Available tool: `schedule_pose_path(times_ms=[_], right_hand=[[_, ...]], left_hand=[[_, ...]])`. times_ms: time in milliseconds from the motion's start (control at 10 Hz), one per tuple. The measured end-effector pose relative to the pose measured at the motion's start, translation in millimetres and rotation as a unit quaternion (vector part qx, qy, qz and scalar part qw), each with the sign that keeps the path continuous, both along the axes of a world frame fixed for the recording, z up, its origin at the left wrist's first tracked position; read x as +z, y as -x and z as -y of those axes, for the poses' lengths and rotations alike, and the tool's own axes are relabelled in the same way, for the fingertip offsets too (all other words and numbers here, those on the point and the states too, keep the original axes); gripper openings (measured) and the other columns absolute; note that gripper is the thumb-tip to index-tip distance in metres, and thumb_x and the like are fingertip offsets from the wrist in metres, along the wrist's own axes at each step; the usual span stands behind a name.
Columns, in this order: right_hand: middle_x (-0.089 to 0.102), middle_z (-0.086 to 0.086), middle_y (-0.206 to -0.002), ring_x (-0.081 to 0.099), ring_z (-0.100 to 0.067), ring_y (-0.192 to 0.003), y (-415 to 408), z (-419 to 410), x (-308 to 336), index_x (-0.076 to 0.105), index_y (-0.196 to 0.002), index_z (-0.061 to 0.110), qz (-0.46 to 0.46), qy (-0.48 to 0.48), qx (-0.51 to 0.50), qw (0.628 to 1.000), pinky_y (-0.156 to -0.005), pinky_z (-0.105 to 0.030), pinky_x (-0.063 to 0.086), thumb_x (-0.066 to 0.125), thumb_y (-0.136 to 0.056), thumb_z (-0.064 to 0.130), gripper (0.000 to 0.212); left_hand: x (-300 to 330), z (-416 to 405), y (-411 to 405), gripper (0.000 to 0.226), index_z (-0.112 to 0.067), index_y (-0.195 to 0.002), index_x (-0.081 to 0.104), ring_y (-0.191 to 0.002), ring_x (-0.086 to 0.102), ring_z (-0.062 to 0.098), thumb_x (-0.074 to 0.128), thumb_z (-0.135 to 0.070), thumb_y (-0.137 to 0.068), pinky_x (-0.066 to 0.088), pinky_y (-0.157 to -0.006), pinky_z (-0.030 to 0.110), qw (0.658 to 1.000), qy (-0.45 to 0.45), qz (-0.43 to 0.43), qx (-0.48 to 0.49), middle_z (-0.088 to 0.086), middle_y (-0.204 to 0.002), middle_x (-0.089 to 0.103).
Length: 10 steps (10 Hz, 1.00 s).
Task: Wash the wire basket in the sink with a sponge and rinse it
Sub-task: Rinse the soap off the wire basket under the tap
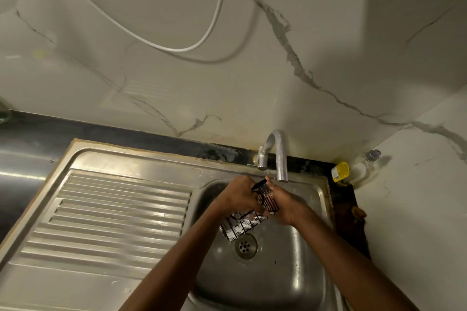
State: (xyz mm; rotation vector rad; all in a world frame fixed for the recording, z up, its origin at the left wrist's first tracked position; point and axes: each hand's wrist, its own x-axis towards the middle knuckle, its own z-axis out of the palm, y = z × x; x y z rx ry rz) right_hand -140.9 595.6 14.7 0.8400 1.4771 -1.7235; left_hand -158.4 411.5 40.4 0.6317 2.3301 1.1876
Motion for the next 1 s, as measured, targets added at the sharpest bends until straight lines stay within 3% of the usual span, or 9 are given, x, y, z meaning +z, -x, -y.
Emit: schedule_pose_path(times_ms=[100,200,300,400,500,600,700,900,1000], right_hand=[[0.067,0.007,-0.097,0.065,0.014,-0.067,3.8,6.3,4.7,0.056,-0.106,0.033,0.05,0.101,-0.044,0.993,-0.062,-0.007,0.049,0.042,-0.108,0.024,0.017],[0.068,-0.009,-0.118,0.069,-0.008,-0.103,22.7,3.3,-16.6,0.062,-0.129,0.018,-0.017,0.071,0.046,0.996,-0.101,-0.025,0.051,0.062,-0.093,0.049,0.047],[0.07,-0.013,-0.124,0.065,-0.027,-0.118,48.7,-2.9,-79.1,0.059,-0.137,0.01,-0.006,0.088,0.051,0.995,-0.112,-0.044,0.044,0.078,-0.068,0.068,0.092],[0.077,0.011,-0.091,0.074,-0.005,-0.081,15.1,14.9,-1.0,0.061,-0.128,0.02,-0.089,0.072,0.033,0.993,-0.071,-0.027,0.061,0.055,-0.097,0.053,0.045],[0.076,0.012,-0.083,0.071,-0.001,-0.065,15.5,18.4,2.7,0.06,-0.121,0.021,-0.111,0.038,0.028,0.993,-0.059,-0.022,0.058,0.043,-0.106,0.039,0.03],[0.074,-0.014,-0.106,0.073,-0.021,-0.075,40.3,27.9,10.9,0.066,-0.121,0.003,-0.06,0.013,0.045,0.997,-0.082,-0.036,0.06,0.058,-0.096,0.048,0.052],[0.073,-0.021,-0.094,0.07,-0.035,-0.076,50.3,34.5,13.0,0.07,-0.108,0.002,-0.011,-0.002,0.05,0.999,-0.082,-0.046,0.055,0.073,-0.079,0.059,0.064],[0.069,-0.017,-0.093,0.068,-0.031,-0.083,34.0,23.1,29.6,0.066,-0.108,0.0,-0.046,0.028,0.051,0.997,-0.078,-0.042,0.054,0.069,-0.084,0.06,0.065],[0.066,-0.022,-0.113,0.064,-0.032,-0.101,22.6,15.3,40.7,0.062,-0.125,-0.004,-0.074,0.059,0.065,0.993,-0.098,-0.047,0.045,0.056,-0.092,0.062,0.074]], left_hand=[[9.4,6.4,3.2,0.024,-0.016,-0.086,0.078,-0.072,0.069,-0.004,0.094,-0.024,-0.07,0.057,-0.078,0.024,1.0,-0.009,0.015,-0.02,-0.014,-0.08,0.074],[28.3,15.1,8.1,0.034,-0.036,-0.071,0.068,-0.063,0.063,-0.011,0.096,-0.017,-0.068,0.047,-0.068,0.009,0.998,-0.001,0.035,-0.05,-0.025,-0.066,0.066],[32.8,18.2,10.4,0.044,-0.041,-0.063,0.062,-0.06,0.064,-0.008,0.097,-0.014,-0.066,0.047,-0.067,0.009,0.998,-0.006,0.045,-0.054,-0.027,-0.061,0.066],[29.7,23.0,13.5,0.042,-0.037,-0.059,0.062,-0.062,0.066,-0.003,0.097,-0.013,-0.066,0.054,-0.072,0.022,0.997,-0.022,0.07,-0.024,-0.022,-0.063,0.069],[28.5,23.2,15.9,0.039,-0.037,-0.065,0.065,-0.069,0.068,0.001,0.097,-0.015,-0.065,0.06,-0.08,0.033,0.997,-0.02,0.067,-0.02,-0.019,-0.07,0.07],[24.4,19.5,15.0,0.04,-0.039,-0.071,0.063,-0.07,0.065,-0.004,0.096,-0.016,-0.067,0.054,-0.078,0.023,0.998,0.006,0.052,-0.031,-0.018,-0.076,0.068],[16.7,18.5,14.0,0.037,-0.035,-0.071,0.065,-0.061,0.064,-0.007,0.096,-0.015,-0.067,0.049,-0.069,0.017,0.998,0.018,0.065,-0.013,-0.016,-0.07,0.069],[6.1,18.2,16.5,0.031,-0.011,-0.091,0.078,-0.066,0.07,0.008,0.096,-0.015,-0.067,0.057,-0.073,0.027,0.995,0.013,0.096,0.029,0.001,-0.085,0.079],[1.7,23.5,18.0,0.037,-0.009,-0.097,0.077,-0.073,0.07,0.009,0.096,-0.013,-0.065,0.058,-0.076,0.026,0.994,0.012,0.09,0.058,0.002,-0.093,0.079]])
